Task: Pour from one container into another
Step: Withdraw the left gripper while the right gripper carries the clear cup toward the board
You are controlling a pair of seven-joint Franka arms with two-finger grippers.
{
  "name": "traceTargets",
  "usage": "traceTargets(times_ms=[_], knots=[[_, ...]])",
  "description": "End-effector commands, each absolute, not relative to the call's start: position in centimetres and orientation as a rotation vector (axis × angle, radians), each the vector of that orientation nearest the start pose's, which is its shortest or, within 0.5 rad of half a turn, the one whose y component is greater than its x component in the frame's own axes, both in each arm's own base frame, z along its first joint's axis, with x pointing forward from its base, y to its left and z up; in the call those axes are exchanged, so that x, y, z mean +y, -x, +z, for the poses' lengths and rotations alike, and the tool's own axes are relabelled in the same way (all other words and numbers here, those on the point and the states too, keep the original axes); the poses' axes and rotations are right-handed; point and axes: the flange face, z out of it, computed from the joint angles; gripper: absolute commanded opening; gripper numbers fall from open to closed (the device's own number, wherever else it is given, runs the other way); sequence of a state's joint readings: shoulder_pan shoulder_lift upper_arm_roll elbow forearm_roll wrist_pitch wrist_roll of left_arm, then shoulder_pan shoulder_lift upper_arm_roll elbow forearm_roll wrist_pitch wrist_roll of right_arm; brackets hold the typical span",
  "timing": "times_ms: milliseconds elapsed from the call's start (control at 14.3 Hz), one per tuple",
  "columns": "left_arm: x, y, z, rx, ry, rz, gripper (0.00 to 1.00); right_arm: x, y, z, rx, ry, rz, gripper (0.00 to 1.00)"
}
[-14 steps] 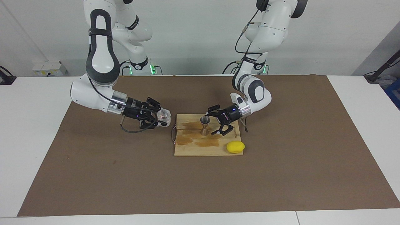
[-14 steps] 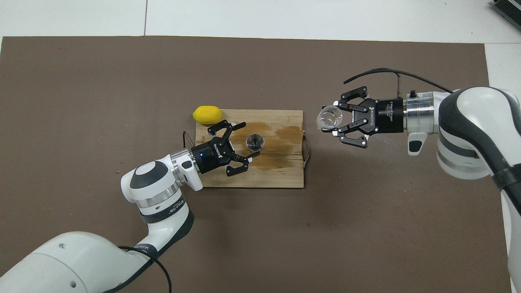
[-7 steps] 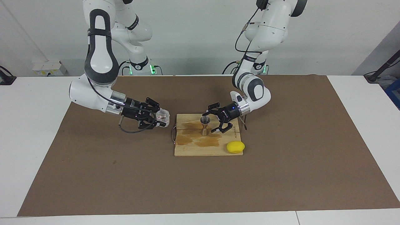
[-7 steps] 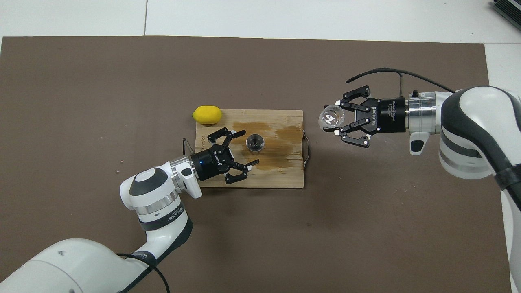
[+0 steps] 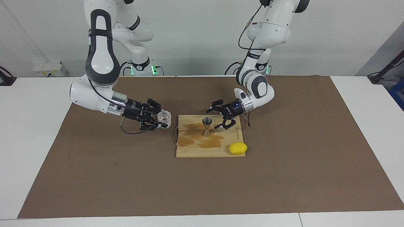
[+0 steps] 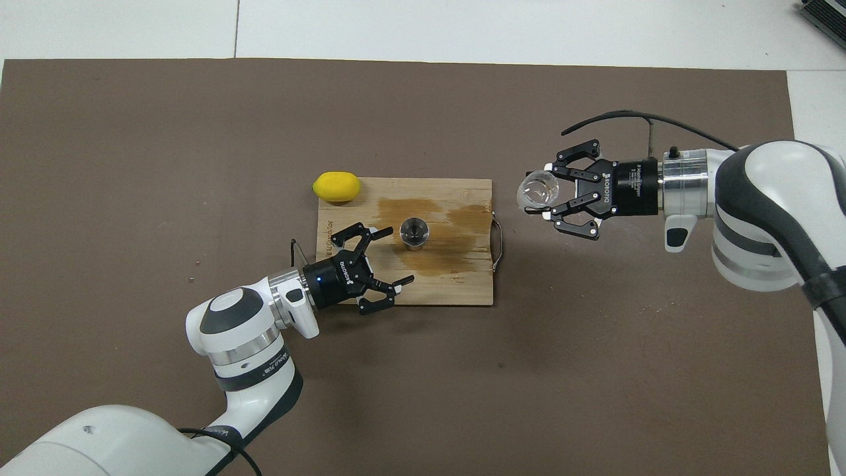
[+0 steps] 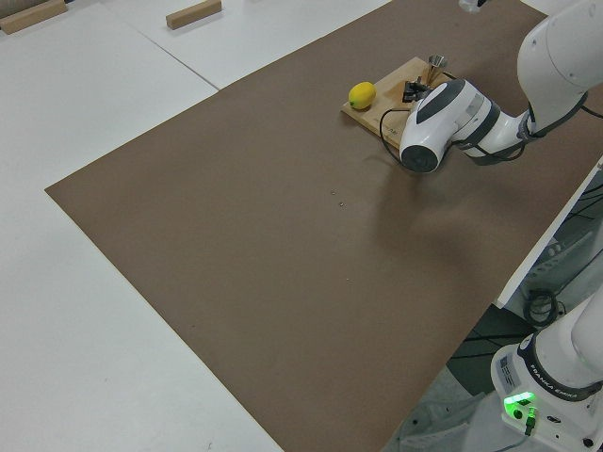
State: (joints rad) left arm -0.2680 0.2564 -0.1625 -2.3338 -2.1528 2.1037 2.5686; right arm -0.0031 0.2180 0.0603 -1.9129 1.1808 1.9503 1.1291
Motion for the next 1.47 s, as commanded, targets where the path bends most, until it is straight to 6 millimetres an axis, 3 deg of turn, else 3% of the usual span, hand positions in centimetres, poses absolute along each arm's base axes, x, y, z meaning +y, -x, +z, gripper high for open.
traceTargets(times_ms=[0,419,769,978,1258,1398], knots=[[-21.5,-45.0,25.1,-1.049,-1.597,1.276,1.0,11.0,-59.5,41.0,1.653,1.513,0.847,0.0],[-13.4,-45.8,28.5,-1.204,-1.582,1.291,1.0,16.1,-59.1,40.8,1.686,1.581,0.764,0.0],[-5.6,-46.1,33.2,-1.347,-1.595,1.207,1.0,20.6,-58.2,40.2,1.728,1.627,0.688,0.0],[0.6,-46.6,36.5,-1.449,-1.626,1.089,1.0,22.2,-57.9,40.2,1.74,1.624,0.661,0.0],[6.3,-47.8,41.2,-1.569,-1.665,0.966,1.0,23.5,-57.5,40.0,1.752,1.623,0.635,0.0],[8.2,-48.5,43.7,-1.639,-1.696,0.862,1.0,24.0,-57.3,40.0,1.759,1.632,0.622,0.0]])
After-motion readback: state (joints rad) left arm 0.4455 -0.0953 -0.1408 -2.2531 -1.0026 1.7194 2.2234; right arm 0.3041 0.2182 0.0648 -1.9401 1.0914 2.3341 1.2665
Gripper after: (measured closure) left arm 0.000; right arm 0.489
